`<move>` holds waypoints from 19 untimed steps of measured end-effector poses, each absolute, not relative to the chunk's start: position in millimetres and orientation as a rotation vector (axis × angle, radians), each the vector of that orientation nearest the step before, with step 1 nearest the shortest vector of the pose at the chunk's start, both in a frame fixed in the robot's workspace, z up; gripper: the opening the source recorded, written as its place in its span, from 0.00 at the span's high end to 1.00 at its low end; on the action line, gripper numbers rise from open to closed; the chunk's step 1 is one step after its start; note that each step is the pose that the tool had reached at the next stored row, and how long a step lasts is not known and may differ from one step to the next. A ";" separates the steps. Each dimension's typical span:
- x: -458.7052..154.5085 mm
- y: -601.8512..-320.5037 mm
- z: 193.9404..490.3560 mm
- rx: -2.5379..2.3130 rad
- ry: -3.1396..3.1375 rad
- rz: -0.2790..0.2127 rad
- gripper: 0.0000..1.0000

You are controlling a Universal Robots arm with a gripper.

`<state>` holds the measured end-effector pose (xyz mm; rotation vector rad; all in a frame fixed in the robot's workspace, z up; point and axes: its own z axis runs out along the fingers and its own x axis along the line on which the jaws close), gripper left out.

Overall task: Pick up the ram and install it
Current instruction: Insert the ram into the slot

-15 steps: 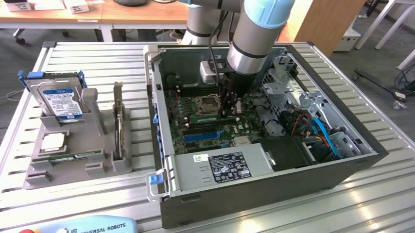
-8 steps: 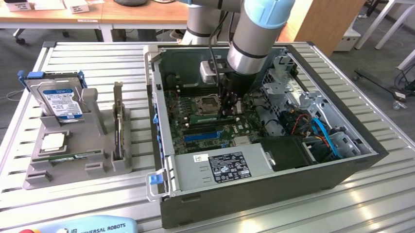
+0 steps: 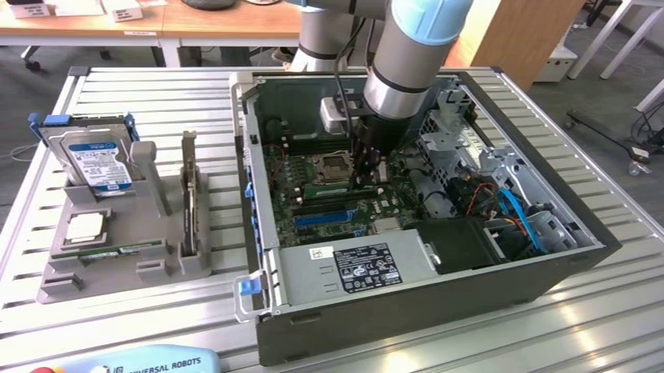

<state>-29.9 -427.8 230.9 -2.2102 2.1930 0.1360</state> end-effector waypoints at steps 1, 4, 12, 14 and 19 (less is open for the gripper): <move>-29.9 -427.9 230.9 -2.210 2.193 0.136 0.88; -29.9 -428.0 230.9 -2.205 2.198 0.136 0.88; -29.9 -428.0 230.4 -2.200 2.203 0.136 0.88; -29.9 -428.0 230.1 -2.200 2.203 0.136 0.88; -29.9 -428.5 230.0 -2.199 2.203 0.136 0.88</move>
